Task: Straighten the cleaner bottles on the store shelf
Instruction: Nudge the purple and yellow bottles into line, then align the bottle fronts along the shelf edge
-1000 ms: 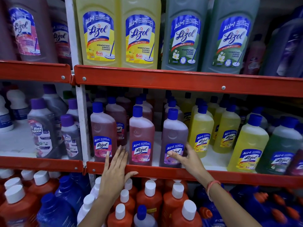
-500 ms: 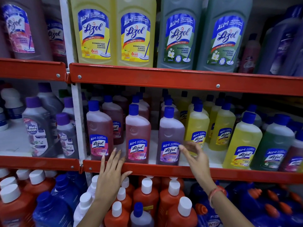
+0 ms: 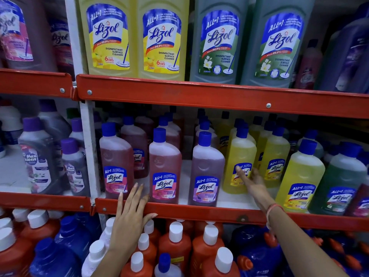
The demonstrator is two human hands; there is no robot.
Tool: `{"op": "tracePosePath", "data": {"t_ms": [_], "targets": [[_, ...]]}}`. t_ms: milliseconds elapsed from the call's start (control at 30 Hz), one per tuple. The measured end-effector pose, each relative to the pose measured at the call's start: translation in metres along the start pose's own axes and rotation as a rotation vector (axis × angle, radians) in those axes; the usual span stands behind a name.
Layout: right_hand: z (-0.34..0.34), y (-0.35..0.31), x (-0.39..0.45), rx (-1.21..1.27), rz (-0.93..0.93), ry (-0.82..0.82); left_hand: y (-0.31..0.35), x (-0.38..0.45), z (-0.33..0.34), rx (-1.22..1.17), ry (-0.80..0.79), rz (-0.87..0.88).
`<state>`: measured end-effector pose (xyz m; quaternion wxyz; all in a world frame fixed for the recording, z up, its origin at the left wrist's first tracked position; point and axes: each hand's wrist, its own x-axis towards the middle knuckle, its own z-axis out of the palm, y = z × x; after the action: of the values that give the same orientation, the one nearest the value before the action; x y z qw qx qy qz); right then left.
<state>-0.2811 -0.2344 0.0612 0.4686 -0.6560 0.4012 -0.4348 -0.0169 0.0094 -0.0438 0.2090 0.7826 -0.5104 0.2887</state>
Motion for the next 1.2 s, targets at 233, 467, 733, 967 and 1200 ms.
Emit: {"op": "tracePosePath", "data": {"t_ms": [233,467,733,967,1200], "targets": [[-0.010,0.000,-0.002,-0.013,0.007,-0.121,-0.002,0.002,0.003,0.007,0.022,-0.006],[-0.023,-0.003,-0.026,-0.127,-0.065,-0.189,0.001,0.001,0.000,0.004,-0.026,-0.018],[-0.038,-0.001,-0.048,-0.187,-0.071,-0.205,0.006,-0.001,-0.009,0.003,-0.087,-0.046],[-0.037,-0.008,-0.067,-0.166,-0.058,-0.156,0.007,-0.002,-0.017,-0.064,-0.156,-0.047],[0.015,-0.013,-0.111,-0.104,-0.257,0.510,0.038,0.004,-0.067,-0.862,-0.127,-0.421]]}}
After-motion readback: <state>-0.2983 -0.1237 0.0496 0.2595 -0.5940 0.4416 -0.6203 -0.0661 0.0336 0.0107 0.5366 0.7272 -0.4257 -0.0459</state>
